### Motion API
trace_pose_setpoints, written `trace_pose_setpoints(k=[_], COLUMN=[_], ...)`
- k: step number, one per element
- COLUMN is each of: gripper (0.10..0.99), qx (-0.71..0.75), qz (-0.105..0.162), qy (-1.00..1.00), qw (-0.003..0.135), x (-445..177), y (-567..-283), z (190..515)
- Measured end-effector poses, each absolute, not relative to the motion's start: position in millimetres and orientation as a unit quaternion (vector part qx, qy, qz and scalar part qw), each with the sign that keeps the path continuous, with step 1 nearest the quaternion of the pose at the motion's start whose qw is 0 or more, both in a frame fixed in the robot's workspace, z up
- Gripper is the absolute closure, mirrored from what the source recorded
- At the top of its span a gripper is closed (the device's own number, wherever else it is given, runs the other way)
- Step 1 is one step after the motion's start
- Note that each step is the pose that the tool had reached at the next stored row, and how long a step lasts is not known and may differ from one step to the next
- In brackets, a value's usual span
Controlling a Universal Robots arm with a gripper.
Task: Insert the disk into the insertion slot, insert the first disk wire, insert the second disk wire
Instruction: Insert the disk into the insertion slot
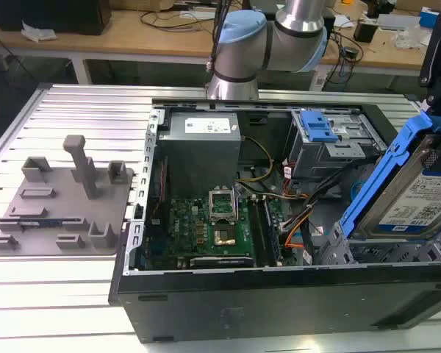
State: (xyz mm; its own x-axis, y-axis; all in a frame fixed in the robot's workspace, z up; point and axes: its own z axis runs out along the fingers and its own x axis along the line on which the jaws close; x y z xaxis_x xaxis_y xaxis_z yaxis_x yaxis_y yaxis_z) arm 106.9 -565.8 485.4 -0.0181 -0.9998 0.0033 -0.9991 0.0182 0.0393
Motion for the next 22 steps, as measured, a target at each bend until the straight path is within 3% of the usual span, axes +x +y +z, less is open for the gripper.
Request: trace_pose_setpoints(k=[14,18,22], gripper=[0.718,0.718,0.718], qx=[0.701,0.701,0.701], qz=[-0.013,-0.033,-0.035], qy=[-0.713,-0.713,-0.712], qw=[0.015,-0.008,-0.012], x=[106.9,106.8,106.8], y=[-565.9,-566.2,-566.2], z=[485.4,485.1,485.1])
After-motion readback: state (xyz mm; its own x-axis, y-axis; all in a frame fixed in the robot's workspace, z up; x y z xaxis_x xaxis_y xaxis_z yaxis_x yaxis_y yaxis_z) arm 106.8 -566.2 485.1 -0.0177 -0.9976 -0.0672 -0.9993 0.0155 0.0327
